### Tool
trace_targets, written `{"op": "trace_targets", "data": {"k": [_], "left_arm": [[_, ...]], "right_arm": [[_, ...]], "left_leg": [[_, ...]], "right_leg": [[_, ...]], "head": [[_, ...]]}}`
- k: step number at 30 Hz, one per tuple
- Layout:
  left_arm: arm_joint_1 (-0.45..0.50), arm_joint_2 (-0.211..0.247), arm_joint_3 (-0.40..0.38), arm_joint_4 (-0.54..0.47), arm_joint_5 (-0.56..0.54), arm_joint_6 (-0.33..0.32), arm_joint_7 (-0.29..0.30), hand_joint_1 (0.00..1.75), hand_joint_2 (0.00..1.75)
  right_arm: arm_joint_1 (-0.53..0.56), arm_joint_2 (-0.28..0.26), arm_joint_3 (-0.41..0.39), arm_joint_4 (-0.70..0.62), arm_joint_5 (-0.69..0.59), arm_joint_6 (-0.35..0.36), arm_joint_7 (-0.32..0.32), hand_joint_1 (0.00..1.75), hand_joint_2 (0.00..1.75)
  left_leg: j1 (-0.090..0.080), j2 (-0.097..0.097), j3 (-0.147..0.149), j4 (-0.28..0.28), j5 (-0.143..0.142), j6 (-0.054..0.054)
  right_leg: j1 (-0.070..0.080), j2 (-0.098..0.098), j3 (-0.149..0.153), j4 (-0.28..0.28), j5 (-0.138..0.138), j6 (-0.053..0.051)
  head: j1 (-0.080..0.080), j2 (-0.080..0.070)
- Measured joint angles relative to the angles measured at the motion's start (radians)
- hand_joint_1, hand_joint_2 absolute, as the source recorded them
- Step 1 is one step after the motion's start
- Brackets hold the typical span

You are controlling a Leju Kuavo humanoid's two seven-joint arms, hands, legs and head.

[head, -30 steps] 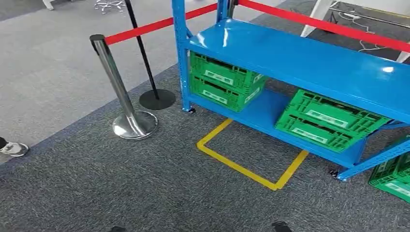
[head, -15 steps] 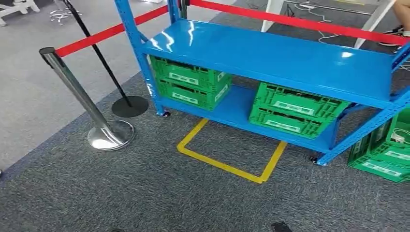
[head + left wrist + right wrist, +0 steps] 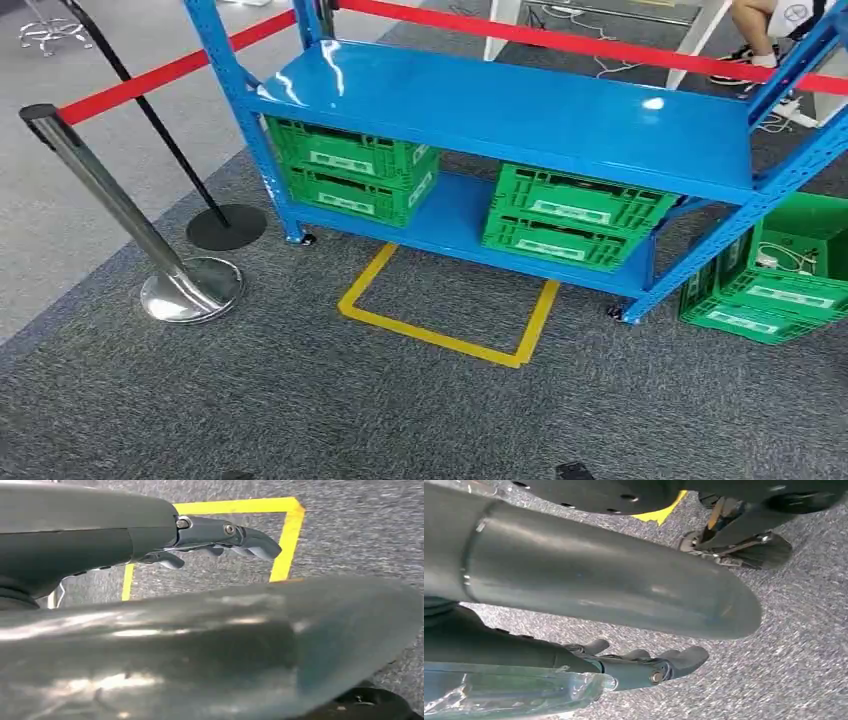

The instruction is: Take the parts from the cabinet and place them on the table.

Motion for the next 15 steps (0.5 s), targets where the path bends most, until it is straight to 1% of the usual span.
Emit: {"op": "trace_targets", "data": {"k": [1,2,3,4,5,6,7,8,9,10,11,12,13,14,15], "left_arm": [[0.0,0.0,0.0,0.0,0.0,0.0,0.0,0.0,0.0],[0.0,0.0,0.0,0.0,0.0,0.0,0.0,0.0,0.0],[0.0,0.0,0.0,0.0,0.0,0.0,0.0,0.0,0.0],[-0.001,0.0,0.0,0.0,0.0,0.0,0.0,0.0,0.0],[-0.001,-0.001,0.0,0.0,0.0,0.0,0.0,0.0,0.0],[-0.002,-0.001,0.0,0.0,0.0,0.0,0.0,0.0,0.0],[-0.003,-0.001,0.0,0.0,-0.002,0.0,0.0,0.0,0.0],[-0.003,-0.001,0.0,0.0,-0.003,0.0,0.0,0.0,0.0],[-0.002,-0.001,0.0,0.0,-0.003,0.0,0.0,0.0,0.0],[-0.001,-0.001,0.0,0.0,-0.003,0.0,0.0,0.0,0.0],[0.001,-0.001,0.0,0.0,-0.003,0.0,0.0,0.0,0.0],[0.003,-0.002,0.0,0.0,-0.003,0.0,0.0,0.0,0.0],[0.003,-0.002,0.0,0.0,-0.003,0.0,0.0,0.0,0.0],[0.003,-0.002,0.0,0.0,-0.003,0.0,0.0,0.0,0.0],[0.002,-0.002,0.0,0.0,-0.003,0.002,0.0,0.0,0.0]], "right_arm": [[-0.002,0.0,0.0,0.0,-0.002,0.0,0.0,0.0,0.0],[-0.006,0.0,0.0,0.0,-0.003,0.0,0.0,0.0,0.0],[-0.008,0.0,0.0,0.0,-0.003,-0.001,-0.001,0.0,0.0],[-0.007,0.0,0.0,0.0,-0.003,-0.001,-0.001,0.0,0.0],[-0.005,0.0,0.0,0.0,-0.003,-0.001,-0.001,0.0,0.0],[-0.005,0.0,0.0,0.0,-0.003,-0.001,-0.001,0.0,0.0],[-0.003,0.0,-0.001,0.0,-0.003,-0.001,-0.002,0.0,0.0],[-0.004,0.0,-0.001,0.0,-0.004,-0.002,-0.001,0.0,0.0],[-0.007,0.0,-0.001,0.0,-0.004,-0.003,-0.002,0.0,0.0],[-0.008,0.0,-0.001,0.0,-0.004,-0.003,-0.002,0.0,0.0],[-0.007,0.0,-0.001,0.0,-0.003,-0.003,-0.002,0.0,0.0],[-0.005,0.0,-0.001,0.0,-0.003,-0.003,-0.002,0.0,0.0],[-0.003,0.0,-0.001,0.0,-0.002,-0.003,-0.001,0.0,0.0],[-0.003,0.0,-0.001,0.0,-0.002,-0.002,-0.001,0.0,0.0],[-0.003,0.0,-0.001,0.0,-0.001,0.0,-0.002,0.0,0.0]], "left_leg": [[0.0,0.007,0.005,0.0,-0.003,-0.004],[-0.008,0.013,0.006,0.002,-0.007,-0.011],[-0.007,0.018,0.005,0.003,-0.007,-0.015],[-0.007,0.024,0.006,0.001,-0.006,-0.018],[-0.005,0.03,0.009,-0.004,-0.003,-0.024],[-0.005,0.037,0.013,-0.004,-0.006,-0.032],[-0.001,0.011,0.011,0.006,-0.018,-0.04],[-0.001,-0.016,-0.009,0.046,-0.048,-0.043],[-0.001,-0.029,-0.043,0.119,-0.089,-0.045],[0.0,-0.034,-0.086,0.209,-0.127,-0.047],[-0.001,-0.036,-0.127,0.287,-0.152,-0.049],[0.0,-0.036,-0.144,0.314,-0.148,-0.049],[0.0,-0.036,-0.139,0.294,-0.12,-0.049],[0.001,-0.037,-0.116,0.238,-0.078,-0.048],[0.002,-0.043,-0.077,0.155,-0.03,-0.047]], "right_leg": [[0.004,-0.034,0.049,-0.086,0.025,-0.006],[0.013,-0.047,0.055,-0.102,0.014,-0.01],[0.012,-0.032,0.061,-0.103,0.018,-0.016],[0.013,-0.026,0.056,-0.102,0.018,-0.018],[0.015,-0.017,0.05,-0.101,0.02,-0.023],[0.012,-0.008,0.058,-0.109,0.025,-0.031],[0.006,-0.001,0.06,-0.116,0.03,-0.038],[0.004,0.005,0.06,-0.117,0.033,-0.043],[0.003,0.013,0.058,-0.117,0.035,-0.046],[0.003,0.023,0.057,-0.117,0.035,-0.047],[0.004,0.034,0.057,-0.117,0.034,-0.047],[0.004,0.044,0.058,-0.117,0.034,-0.048],[0.003,0.055,0.059,-0.116,0.034,-0.047],[0.002,0.066,0.059,-0.116,0.034,-0.047],[0.001,0.077,0.06,-0.115,0.035,-0.044]], "head": [[0.001,0.0],[0.0,0.0],[-0.002,0.0],[-0.002,0.0],[-0.002,0.0],[0.0,0.0],[-0.003,0.0],[-0.005,0.0],[-0.005,0.0],[-0.006,0.0],[-0.005,0.0],[-0.005,0.0],[-0.005,0.0],[-0.005,0.0],[-0.005,0.0]]}}
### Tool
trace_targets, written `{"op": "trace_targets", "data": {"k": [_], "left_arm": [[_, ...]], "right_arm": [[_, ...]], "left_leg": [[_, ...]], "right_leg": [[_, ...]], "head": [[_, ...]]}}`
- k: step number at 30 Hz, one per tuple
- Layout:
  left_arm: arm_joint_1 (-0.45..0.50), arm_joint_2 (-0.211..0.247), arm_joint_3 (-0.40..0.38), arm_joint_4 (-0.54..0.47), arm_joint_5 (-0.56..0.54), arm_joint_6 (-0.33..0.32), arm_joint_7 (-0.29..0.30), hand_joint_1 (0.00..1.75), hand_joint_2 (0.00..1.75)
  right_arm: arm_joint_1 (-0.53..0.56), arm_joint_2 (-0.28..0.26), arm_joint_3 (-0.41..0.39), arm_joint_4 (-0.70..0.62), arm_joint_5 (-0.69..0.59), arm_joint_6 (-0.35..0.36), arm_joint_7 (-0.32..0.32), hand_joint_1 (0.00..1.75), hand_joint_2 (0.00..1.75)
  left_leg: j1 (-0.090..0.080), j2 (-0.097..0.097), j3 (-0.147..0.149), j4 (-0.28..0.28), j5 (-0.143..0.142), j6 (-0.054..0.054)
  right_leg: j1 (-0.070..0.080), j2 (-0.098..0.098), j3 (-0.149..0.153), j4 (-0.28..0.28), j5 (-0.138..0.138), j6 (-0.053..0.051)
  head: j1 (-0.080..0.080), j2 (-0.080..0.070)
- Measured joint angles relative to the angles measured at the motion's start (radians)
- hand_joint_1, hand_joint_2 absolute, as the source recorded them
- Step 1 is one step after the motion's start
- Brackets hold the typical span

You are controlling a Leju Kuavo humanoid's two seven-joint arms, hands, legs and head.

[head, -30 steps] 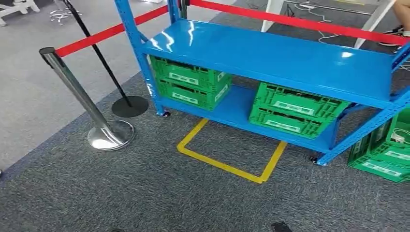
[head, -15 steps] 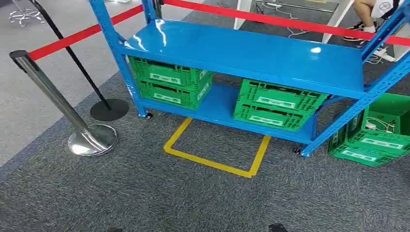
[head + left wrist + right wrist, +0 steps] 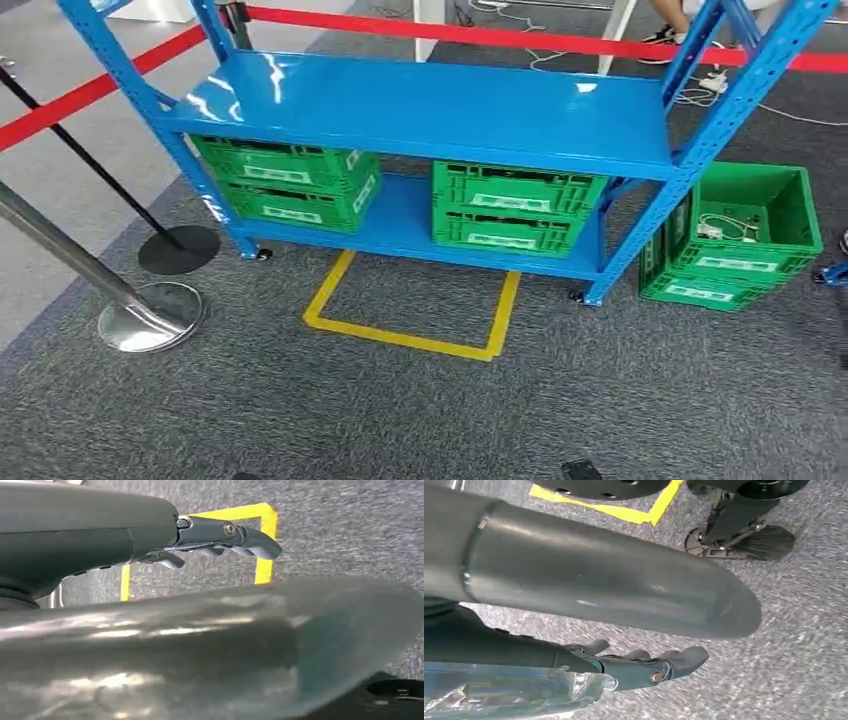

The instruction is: Take the parts from the cabinet and place them on the table.

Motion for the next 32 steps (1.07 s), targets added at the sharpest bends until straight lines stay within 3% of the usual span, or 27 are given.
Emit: {"op": "trace_targets", "data": {"k": [1,2,4,6,7,8,9,10,11,12,13,14,15,16,17,21,22,23,24,25,26,27,28,29,30,31,32], "left_arm": [[0.0,0.0,0.0,0.0,0.0,0.001,0.0,0.0,0.0],[0.0,-0.001,0.0,0.0,0.0,0.002,0.0,0.0,0.0],[-0.003,-0.005,0.0,0.0,-0.003,0.001,0.0,0.0,0.0],[-0.004,-0.006,0.0,0.0,-0.006,0.0,0.006,0.0,0.0],[-0.005,-0.007,0.0,0.0,-0.007,-0.001,0.008,0.0,0.0],[-0.005,-0.008,0.0,0.0,-0.007,-0.001,0.009,0.0,0.0],[-0.004,-0.008,0.0,0.0,-0.007,-0.002,0.009,0.0,0.0],[-0.001,-0.008,0.0,0.0,-0.005,-0.002,0.006,0.0,0.0],[0.001,-0.008,0.0,0.0,-0.002,-0.002,0.0,0.0,0.0],[0.001,-0.006,0.0,0.0,-0.001,-0.002,-0.004,0.0,0.0],[0.0,-0.007,0.0,0.0,-0.002,-0.003,-0.004,0.0,0.0],[-0.001,-0.008,0.0,0.0,-0.004,-0.005,-0.004,0.0,0.0],[-0.001,-0.011,0.0,0.0,-0.006,-0.005,-0.003,0.0,0.0],[-0.001,-0.013,0.0,0.0,-0.007,-0.006,-0.002,0.0,0.0],[-0.001,-0.014,0.0,0.0,-0.01,-0.006,0.0,0.0,0.0],[-0.002,-0.016,0.0,0.0,-0.013,-0.006,0.0,0.0,0.0],[-0.003,-0.015,0.0,0.0,-0.013,-0.005,0.0,0.0,0.0],[-0.003,-0.015,0.0,0.0,-0.013,-0.005,-0.001,0.0,0.0],[-0.002,-0.015,0.0,0.0,-0.015,-0.006,0.0,0.0,0.0],[-0.001,-0.014,0.0,0.0,-0.016,-0.006,0.001,0.0,0.0],[0.0,-0.014,0.0,0.0,-0.018,-0.006,0.003,0.0,0.0],[0.002,-0.014,0.0,0.0,-0.018,-0.006,0.003,0.0,0.0],[0.004,-0.014,0.0,0.0,-0.018,-0.006,0.003,0.0,0.0],[0.005,-0.013,0.0,0.0,-0.017,-0.005,0.002,0.0,0.0],[0.004,-0.013,0.0,0.0,-0.017,-0.005,0.002,0.0,0.0],[0.002,-0.013,0.0,0.0,-0.017,-0.006,0.002,0.0,0.0],[0.001,-0.013,0.0,0.0,-0.018,-0.006,0.002,0.0,0.0]], "right_arm": [[-0.001,0.0,0.0,0.0,0.0,0.0,0.0,0.0,0.0],[-0.002,0.0,0.0,0.0,0.0,0.0,-0.001,0.0,0.0],[-0.001,0.0,0.0,0.0,0.0,0.0,-0.001,0.0,0.0],[0.01,-0.001,0.0,0.0,0.002,0.001,0.001,0.0,0.0],[0.013,-0.006,0.0,0.0,0.002,0.001,0.002,0.0,0.0],[0.013,-0.005,0.0,0.0,0.002,0.001,0.002,0.0,0.0],[0.007,-0.005,0.0,0.0,0.003,0.001,0.0,0.0,0.0],[0.001,-0.005,0.0,0.0,0.003,0.001,-0.003,0.0,0.0],[-0.003,-0.005,0.0,0.0,0.005,0.001,-0.009,0.0,0.0],[-0.004,-0.005,0.0,0.0,0.006,0.001,-0.011,0.0,0.0],[-0.003,-0.005,0.0,0.0,0.008,0.001,-0.012,0.0,0.0],[0.0,-0.005,0.0,0.0,0.009,0.001,-0.012,0.0,0.0],[0.001,-0.006,0.0,0.0,0.01,0.001,-0.013,0.0,0.0],[0.001,-0.006,0.0,0.0,0.01,0.001,-0.012,0.0,0.0],[-0.001,-0.006,0.0,0.0,0.01,0.001,-0.011,0.0,0.0],[0.001,-0.006,0.0,0.0,0.008,0.001,0.0,0.0,0.0],[0.002,-0.006,0.0,0.0,0.007,0.0,-0.001,0.0,0.0],[0.002,-0.006,0.0,0.0,0.008,-0.003,-0.003,0.0,0.0],[0.0,-0.006,0.0,0.0,0.009,-0.009,-0.004,0.0,0.0],[-0.002,-0.006,0.0,0.0,0.008,-0.011,-0.002,0.0,0.0],[-0.002,-0.006,0.0,0.0,0.005,-0.013,0.002,0.0,0.0],[-0.001,-0.006,0.0,0.0,0.002,-0.015,0.009,0.0,0.0],[0.001,-0.006,0.0,0.0,0.0,-0.019,0.019,0.0,0.0],[0.002,-0.006,0.0,0.0,0.0,-0.023,0.029,0.0,0.0],[0.003,-0.006,0.0,0.0,0.0,-0.03,0.04,0.0,1.75],[0.002,-0.006,0.0,0.0,-0.001,-0.035,0.05,0.0,1.75],[0.002,-0.006,0.0,0.0,-0.004,-0.044,0.058,0.0,1.75]], "left_leg": [[0.004,-0.027,0.044,-0.089,0.039,0.0],[0.006,-0.067,0.069,-0.148,0.04,0.0],[0.006,-0.057,0.069,-0.154,0.034,0.01],[0.003,-0.043,0.071,-0.159,0.037,0.027],[0.007,-0.031,0.072,-0.162,0.041,0.034],[0.007,-0.026,0.072,-0.163,0.039,0.042],[0.005,-0.016,0.072,-0.163,0.039,0.047],[0.004,-0.002,0.072,-0.162,0.038,0.047],[0.002,0.01,0.072,-0.162,0.038,0.048],[0.002,0.02,0.072,-0.162,0.037,0.049],[0.002,0.028,0.073,-0.162,0.036,0.049],[0.002,0.035,0.075,-0.162,0.034,0.048],[0.002,0.042,0.08,-0.162,0.032,0.045],[0.002,0.049,0.084,-0.162,0.029,0.041],[-0.005,0.055,0.087,-0.161,0.027,0.036],[-0.005,0.079,0.091,-0.164,0.028,0.014],[-0.001,0.071,0.09,-0.161,0.02,0.004],[-0.001,0.04,0.082,-0.138,0.001,-0.001],[-0.001,0.019,0.053,-0.074,-0.039,-0.002],[-0.001,0.01,0.014,0.008,-0.079,-0.003],[-0.001,0.007,-0.029,0.094,-0.113,-0.004],[-0.001,0.007,-0.06,0.15,-0.125,-0.005],[-0.001,0.007,-0.067,0.154,-0.11,-0.005],[-0.001,0.007,-0.053,0.116,-0.073,-0.003],[-0.001,0.007,-0.023,0.045,-0.027,-0.001],[-0.001,0.006,0.018,-0.041,0.018,0.001],[0.001,0.001,0.055,-0.116,0.045,0.004]], "right_leg": [[-0.002,0.01,0.0,0.001,-0.001,0.005],[0.005,0.02,-0.005,0.008,-0.003,0.013],[0.001,0.034,-0.015,0.009,0.0,0.023],[-0.005,0.049,-0.025,0.001,0.003,0.039],[-0.004,0.026,-0.026,0.011,-0.004,0.042],[0.0,-0.02,-0.04,0.044,-0.03,0.046],[-0.002,-0.045,-0.072,0.112,-0.073,0.05],[-0.003,-0.054,-0.115,0.205,-0.119,0.054],[-0.004,-0.059,-0.15,0.278,-0.148,0.056],[-0.004,-0.061,-0.169,0.319,-0.155,0.058],[-0.004,-0.062,-0.162,0.308,-0.139,0.059],[-0.004,-0.063,-0.133,0.256,-0.106,0.058],[-0.004,-0.072,-0.08,0.158,-0.059,0.054],[-0.003,-0.094,-0.026,0.062,-0.023,0.051],[0.003,-0.138,-0.002,0.009,-0.026,0.047],[0.008,-0.097,-0.009,0.013,-0.018,0.022],[-0.001,-0.089,0.001,0.004,-0.011,0.011],[-0.002,-0.085,0.001,0.003,-0.01,0.007],[-0.003,-0.079,-0.001,0.003,-0.008,0.0],[-0.003,-0.072,-0.003,0.003,-0.009,-0.002],[-0.002,-0.065,-0.003,0.003,-0.009,-0.003],[-0.002,-0.058,-0.002,0.003,-0.009,-0.003],[-0.002,-0.052,-0.002,0.003,-0.009,-0.003],[-0.002,-0.046,0.0,0.003,-0.01,-0.003],[-0.003,-0.041,0.001,0.004,-0.01,-0.002],[-0.004,-0.038,0.003,0.004,-0.01,0.001],[-0.004,-0.034,0.003,0.004,-0.011,0.007]], "head": [[-0.001,0.0],[-0.001,0.0],[0.002,0.0],[0.0,0.0],[0.0,0.0],[0.008,0.0],[0.011,0.0],[0.01,0.0],[0.01,0.0],[0.01,0.0],[0.01,0.0],[0.011,0.0],[0.01,0.0],[0.011,0.0],[0.011,0.0],[0.009,0.0],[0.009,0.0],[0.006,0.0],[0.005,0.0],[0.005,0.0],[0.005,0.0],[0.005,0.0],[0.006,0.0],[0.005,0.0],[0.006,0.0],[0.005,0.0],[0.005,0.0]]}}
